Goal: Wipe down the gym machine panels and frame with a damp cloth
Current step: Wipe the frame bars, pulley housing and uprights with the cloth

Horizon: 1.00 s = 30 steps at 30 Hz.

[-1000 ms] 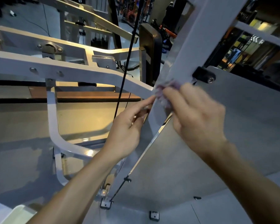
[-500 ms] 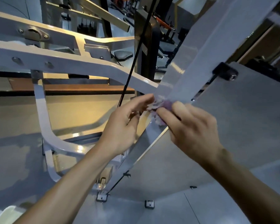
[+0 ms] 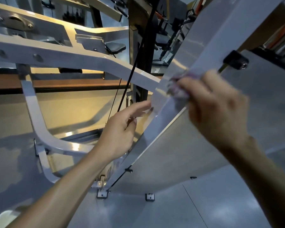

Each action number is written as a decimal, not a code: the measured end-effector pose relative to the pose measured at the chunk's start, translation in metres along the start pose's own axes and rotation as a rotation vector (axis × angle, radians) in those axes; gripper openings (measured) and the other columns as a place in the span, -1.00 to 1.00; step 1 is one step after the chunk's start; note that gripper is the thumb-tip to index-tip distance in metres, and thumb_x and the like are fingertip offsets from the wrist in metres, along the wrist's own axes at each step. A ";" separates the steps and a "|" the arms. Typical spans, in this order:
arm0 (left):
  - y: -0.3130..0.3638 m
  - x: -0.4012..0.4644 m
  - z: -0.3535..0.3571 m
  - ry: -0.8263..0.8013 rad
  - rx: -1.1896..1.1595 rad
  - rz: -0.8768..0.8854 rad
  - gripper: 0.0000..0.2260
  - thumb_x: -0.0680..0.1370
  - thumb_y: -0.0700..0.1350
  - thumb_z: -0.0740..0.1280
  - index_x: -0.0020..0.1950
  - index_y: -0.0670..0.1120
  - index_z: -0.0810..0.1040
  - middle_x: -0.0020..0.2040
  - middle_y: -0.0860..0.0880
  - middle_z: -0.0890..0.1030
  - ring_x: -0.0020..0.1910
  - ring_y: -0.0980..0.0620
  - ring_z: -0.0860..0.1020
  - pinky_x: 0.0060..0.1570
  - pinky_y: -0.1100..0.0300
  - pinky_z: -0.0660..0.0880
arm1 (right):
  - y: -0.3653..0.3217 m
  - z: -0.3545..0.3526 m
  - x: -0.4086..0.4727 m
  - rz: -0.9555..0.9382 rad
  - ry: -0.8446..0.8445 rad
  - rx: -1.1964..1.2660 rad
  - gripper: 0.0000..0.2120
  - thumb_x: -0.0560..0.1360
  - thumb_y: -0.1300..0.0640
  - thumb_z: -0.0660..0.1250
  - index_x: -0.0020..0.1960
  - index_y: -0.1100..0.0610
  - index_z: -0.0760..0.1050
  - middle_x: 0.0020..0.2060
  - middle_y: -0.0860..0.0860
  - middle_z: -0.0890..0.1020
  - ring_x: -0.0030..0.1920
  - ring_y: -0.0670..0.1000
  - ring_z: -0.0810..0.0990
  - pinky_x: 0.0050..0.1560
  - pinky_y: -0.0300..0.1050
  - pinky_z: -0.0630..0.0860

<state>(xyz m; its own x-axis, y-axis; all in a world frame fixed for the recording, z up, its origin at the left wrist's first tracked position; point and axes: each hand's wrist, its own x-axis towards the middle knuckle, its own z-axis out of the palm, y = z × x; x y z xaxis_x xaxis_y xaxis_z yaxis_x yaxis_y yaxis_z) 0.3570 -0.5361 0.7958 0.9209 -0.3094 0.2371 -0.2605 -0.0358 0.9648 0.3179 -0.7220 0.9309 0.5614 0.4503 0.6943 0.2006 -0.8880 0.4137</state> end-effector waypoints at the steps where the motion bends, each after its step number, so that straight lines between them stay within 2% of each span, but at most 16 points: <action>1: -0.001 -0.002 0.001 0.007 0.003 -0.006 -0.44 0.66 -0.45 0.13 0.47 0.10 0.52 0.32 0.30 0.59 0.33 0.29 0.52 0.40 0.19 0.44 | 0.003 -0.007 0.010 0.076 0.067 -0.020 -0.81 0.65 0.16 0.26 0.12 0.08 0.66 -0.19 0.12 0.52 -0.29 0.18 0.49 -0.44 -0.02 0.37; 3: -0.004 -0.005 0.002 0.015 0.000 -0.018 -0.43 0.66 -0.45 0.12 0.46 0.12 0.51 0.31 0.32 0.59 0.32 0.30 0.53 0.40 0.19 0.45 | -0.001 -0.008 0.015 0.155 0.112 -0.013 -0.79 0.63 0.19 0.24 0.12 0.10 0.66 -0.20 0.13 0.49 -0.30 0.16 0.45 -0.45 -0.02 0.34; 4: -0.007 -0.006 0.003 0.019 -0.007 -0.023 -0.43 0.66 -0.45 0.12 0.45 0.13 0.51 0.30 0.33 0.59 0.32 0.30 0.53 0.39 0.18 0.45 | -0.008 -0.001 0.008 0.146 0.067 0.003 -0.78 0.65 0.16 0.22 0.11 0.10 0.65 -0.19 0.13 0.49 -0.30 0.16 0.46 -0.45 -0.04 0.33; 7: -0.016 -0.010 0.003 0.040 -0.019 -0.043 -0.42 0.65 -0.46 0.13 0.47 0.12 0.50 0.30 0.33 0.60 0.32 0.31 0.53 0.40 0.15 0.45 | -0.030 0.028 -0.031 -0.046 -0.143 0.054 -0.83 0.67 0.09 0.27 0.08 0.08 0.65 -0.12 0.05 0.48 -0.27 0.04 0.41 -0.39 -0.13 0.20; 9: -0.020 -0.013 0.006 0.045 -0.014 -0.058 -0.44 0.66 -0.45 0.14 0.48 0.09 0.49 0.31 0.31 0.60 0.33 0.32 0.52 0.41 0.16 0.44 | -0.026 0.031 -0.036 -0.145 -0.201 0.075 -0.85 0.66 0.10 0.30 0.08 0.09 0.65 -0.12 0.02 0.49 -0.26 -0.02 0.37 -0.36 -0.17 0.14; 12: -0.025 -0.016 0.010 0.053 0.004 -0.062 -0.46 0.67 -0.44 0.13 0.49 0.07 0.48 0.31 0.31 0.59 0.31 0.31 0.53 0.39 0.22 0.45 | -0.011 0.015 -0.012 -0.029 -0.014 0.037 -0.73 0.69 0.11 0.18 0.12 0.09 0.67 -0.18 0.07 0.55 -0.33 0.09 0.47 -0.41 -0.17 0.19; 14: -0.027 -0.018 0.014 0.070 0.015 -0.065 -0.46 0.67 -0.44 0.13 0.49 0.08 0.48 0.31 0.33 0.59 0.31 0.31 0.53 0.37 0.26 0.44 | -0.008 0.009 -0.002 0.113 0.104 0.058 -0.76 0.62 0.22 0.24 0.13 0.10 0.67 -0.19 0.10 0.54 -0.32 0.10 0.46 -0.46 -0.11 0.28; 16: -0.030 -0.019 0.018 0.073 0.001 -0.075 -0.45 0.67 -0.44 0.12 0.49 0.08 0.47 0.31 0.33 0.59 0.31 0.32 0.53 0.36 0.31 0.43 | -0.021 0.017 -0.010 0.155 0.051 0.085 -0.81 0.60 0.22 0.30 0.11 0.09 0.66 -0.19 0.09 0.51 -0.32 0.09 0.44 -0.49 -0.09 0.33; 19: -0.034 -0.021 0.022 0.085 0.003 -0.081 -0.44 0.66 -0.45 0.11 0.48 0.09 0.48 0.28 0.36 0.58 0.31 0.32 0.53 0.32 0.38 0.42 | -0.038 0.037 -0.037 0.002 -0.168 0.113 -0.74 0.69 0.10 0.16 0.09 0.09 0.63 -0.18 0.05 0.49 -0.35 0.04 0.41 -0.54 -0.13 0.37; 20: -0.034 -0.022 0.024 0.089 0.011 -0.082 -0.43 0.66 -0.45 0.11 0.48 0.10 0.48 0.28 0.38 0.58 0.31 0.33 0.53 0.31 0.41 0.42 | -0.035 0.037 -0.040 -0.035 -0.187 0.118 -0.70 0.70 0.09 0.12 0.09 0.09 0.63 -0.17 0.05 0.51 -0.35 0.06 0.45 -0.55 -0.13 0.38; 23: -0.037 -0.024 0.027 0.100 0.013 -0.090 -0.43 0.66 -0.46 0.11 0.48 0.09 0.48 0.30 0.34 0.58 0.30 0.34 0.53 0.32 0.37 0.42 | -0.018 0.023 -0.021 0.048 -0.040 0.123 -0.68 0.70 0.07 0.11 0.13 0.06 0.65 -0.15 0.08 0.55 -0.31 0.15 0.53 -0.48 -0.12 0.37; 26: -0.040 -0.024 0.032 0.109 -0.004 -0.104 -0.44 0.67 -0.45 0.10 0.47 0.10 0.48 0.32 0.29 0.59 0.32 0.29 0.53 0.36 0.26 0.43 | -0.010 0.014 -0.008 0.187 0.071 0.141 -0.75 0.57 0.20 0.28 0.17 0.07 0.65 -0.11 0.09 0.56 -0.24 0.10 0.49 -0.41 -0.12 0.31; 28: -0.040 -0.025 0.034 0.105 0.004 -0.096 -0.44 0.67 -0.44 0.11 0.48 0.10 0.47 0.32 0.29 0.60 0.32 0.30 0.53 0.34 0.32 0.42 | -0.021 0.020 -0.015 0.181 0.014 0.148 -0.77 0.58 0.17 0.27 0.16 0.08 0.65 -0.13 0.10 0.53 -0.27 0.12 0.48 -0.45 -0.10 0.38; 30: -0.039 -0.026 0.036 0.116 0.002 -0.084 -0.45 0.66 -0.44 0.13 0.48 0.09 0.47 0.31 0.29 0.61 0.30 0.31 0.54 0.29 0.42 0.41 | -0.033 0.030 -0.030 0.090 -0.132 0.142 -0.78 0.62 0.13 0.24 0.15 0.08 0.63 -0.15 0.08 0.51 -0.33 0.14 0.49 -0.54 -0.08 0.42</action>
<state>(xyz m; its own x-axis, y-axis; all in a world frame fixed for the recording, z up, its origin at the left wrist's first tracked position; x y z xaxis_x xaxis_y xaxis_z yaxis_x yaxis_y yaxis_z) 0.3333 -0.5607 0.7477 0.9667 -0.1935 0.1672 -0.1817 -0.0593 0.9816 0.3183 -0.7094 0.8785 0.6805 0.3607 0.6378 0.2510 -0.9326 0.2595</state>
